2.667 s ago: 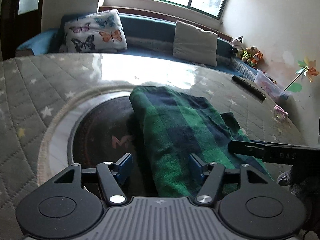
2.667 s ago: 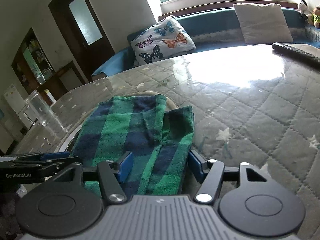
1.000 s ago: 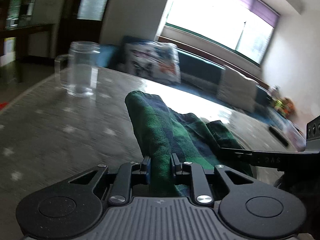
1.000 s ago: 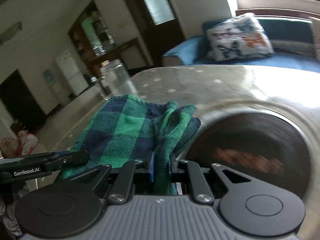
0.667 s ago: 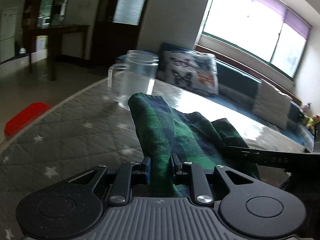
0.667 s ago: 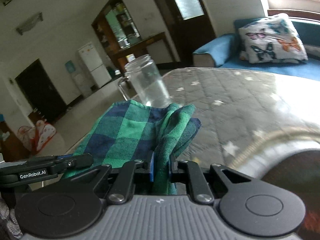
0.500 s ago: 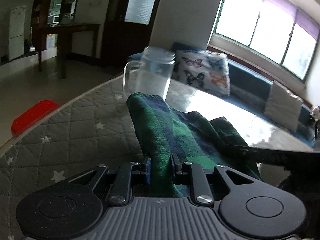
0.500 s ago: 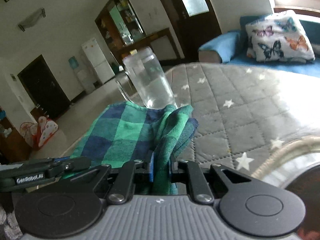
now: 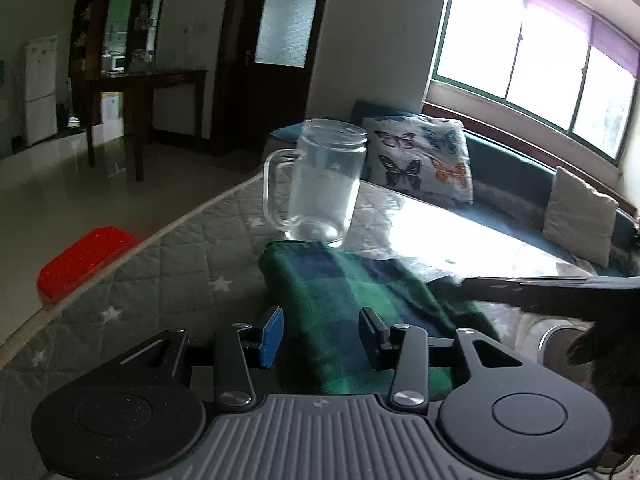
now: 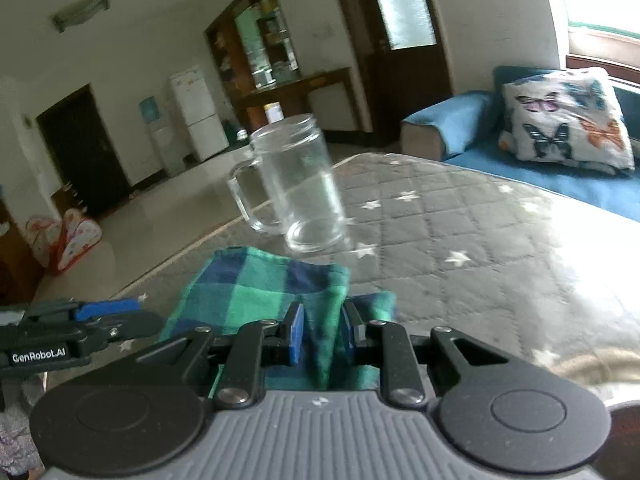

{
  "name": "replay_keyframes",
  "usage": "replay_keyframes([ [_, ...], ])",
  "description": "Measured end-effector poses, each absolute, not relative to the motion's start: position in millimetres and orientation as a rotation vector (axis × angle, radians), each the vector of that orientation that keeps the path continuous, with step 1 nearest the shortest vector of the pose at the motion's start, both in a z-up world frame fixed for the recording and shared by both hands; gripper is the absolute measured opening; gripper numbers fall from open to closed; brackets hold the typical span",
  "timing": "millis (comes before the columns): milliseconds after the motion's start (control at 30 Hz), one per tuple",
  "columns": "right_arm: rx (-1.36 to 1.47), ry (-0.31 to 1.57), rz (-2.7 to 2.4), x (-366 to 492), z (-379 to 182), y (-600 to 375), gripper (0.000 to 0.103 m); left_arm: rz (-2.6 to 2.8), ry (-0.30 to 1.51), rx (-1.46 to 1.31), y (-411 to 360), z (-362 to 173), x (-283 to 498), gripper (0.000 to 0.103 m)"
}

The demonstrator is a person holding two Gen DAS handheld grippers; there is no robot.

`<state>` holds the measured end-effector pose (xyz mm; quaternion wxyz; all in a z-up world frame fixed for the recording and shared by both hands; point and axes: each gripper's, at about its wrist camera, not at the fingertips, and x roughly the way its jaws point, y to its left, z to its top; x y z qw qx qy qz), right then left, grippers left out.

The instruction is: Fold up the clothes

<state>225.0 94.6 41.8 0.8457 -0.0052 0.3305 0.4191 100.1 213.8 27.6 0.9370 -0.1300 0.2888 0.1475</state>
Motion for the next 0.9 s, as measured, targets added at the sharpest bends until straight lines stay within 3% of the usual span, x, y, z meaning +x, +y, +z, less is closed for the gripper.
replay_keyframes([
  [333, -0.013, 0.786, 0.844, 245, 17, 102, 0.02, 0.285, 0.636, -0.26, 226, 12, 120, 0.043],
  [533, -0.067, 0.717, 0.958, 202, 46, 93, 0.02, 0.265, 0.613, -0.245, 221, 18, 111, 0.042],
  [900, -0.19, 0.738, 0.988, 136, 31, 80, 0.02, 0.242, 0.614, -0.153, 205, 13, 82, 0.046],
])
